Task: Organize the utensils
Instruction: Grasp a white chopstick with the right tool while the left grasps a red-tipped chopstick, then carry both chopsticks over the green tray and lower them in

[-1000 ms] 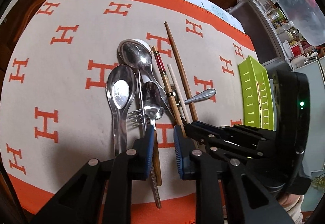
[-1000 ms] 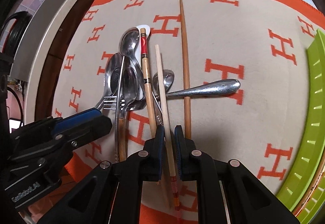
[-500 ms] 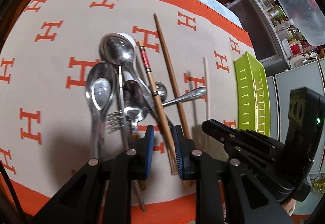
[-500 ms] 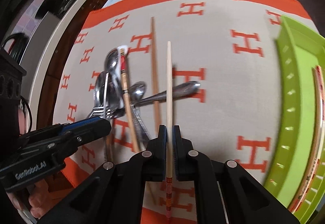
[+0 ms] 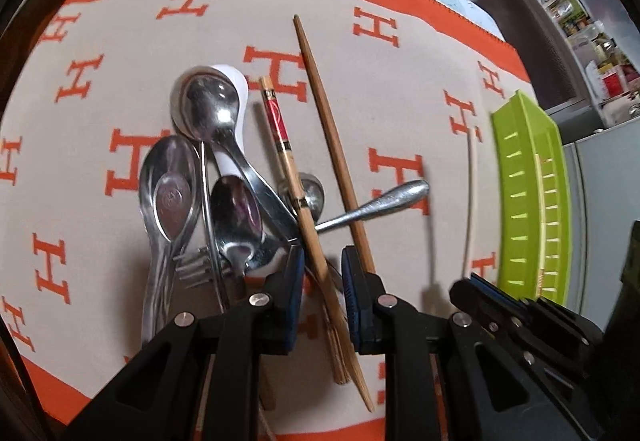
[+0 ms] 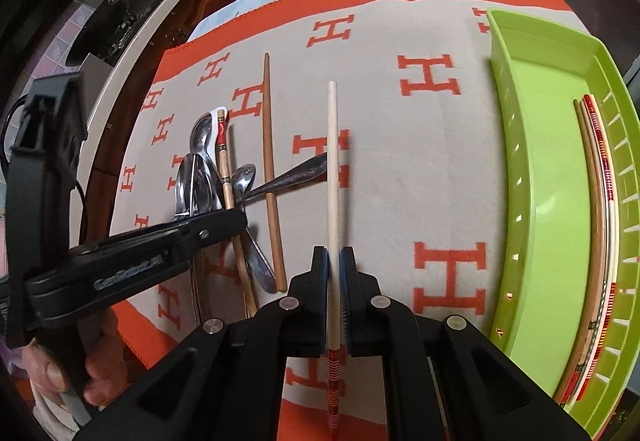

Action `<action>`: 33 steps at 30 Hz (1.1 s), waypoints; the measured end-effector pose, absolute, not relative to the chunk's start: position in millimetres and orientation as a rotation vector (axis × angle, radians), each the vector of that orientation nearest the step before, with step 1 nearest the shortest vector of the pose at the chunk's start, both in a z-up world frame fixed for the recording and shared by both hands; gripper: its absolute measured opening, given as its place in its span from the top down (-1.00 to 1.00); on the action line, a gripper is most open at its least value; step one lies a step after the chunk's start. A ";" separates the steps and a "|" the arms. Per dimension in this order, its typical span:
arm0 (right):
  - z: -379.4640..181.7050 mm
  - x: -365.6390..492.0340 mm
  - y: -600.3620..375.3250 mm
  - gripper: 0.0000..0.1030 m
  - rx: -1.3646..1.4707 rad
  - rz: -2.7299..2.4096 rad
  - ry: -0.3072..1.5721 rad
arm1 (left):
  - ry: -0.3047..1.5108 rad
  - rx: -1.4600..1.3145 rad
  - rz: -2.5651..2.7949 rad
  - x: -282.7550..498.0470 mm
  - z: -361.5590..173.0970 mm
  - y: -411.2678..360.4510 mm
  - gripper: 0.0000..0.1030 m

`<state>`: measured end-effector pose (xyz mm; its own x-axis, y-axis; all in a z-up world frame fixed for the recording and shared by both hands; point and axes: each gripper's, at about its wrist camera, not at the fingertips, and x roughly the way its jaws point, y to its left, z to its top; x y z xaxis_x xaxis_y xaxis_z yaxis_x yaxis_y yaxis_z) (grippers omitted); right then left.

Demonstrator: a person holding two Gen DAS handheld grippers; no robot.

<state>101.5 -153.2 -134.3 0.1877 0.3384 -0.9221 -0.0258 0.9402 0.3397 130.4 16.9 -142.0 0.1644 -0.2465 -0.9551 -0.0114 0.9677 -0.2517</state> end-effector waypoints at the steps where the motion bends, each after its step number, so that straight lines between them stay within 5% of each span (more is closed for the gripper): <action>1: -134.0 100.5 -153.2 0.88 0.274 0.262 1.362 | 1.389 -0.197 -0.156 131.0 -141.4 14.0 0.74; 19: -124.6 82.5 -186.1 0.88 0.427 0.266 1.306 | 1.399 -0.241 -0.214 126.7 -141.5 2.8 0.93; 33: -47.5 61.5 -278.4 0.88 0.436 0.093 1.135 | 1.358 -0.269 -0.442 127.6 -85.0 -77.1 0.93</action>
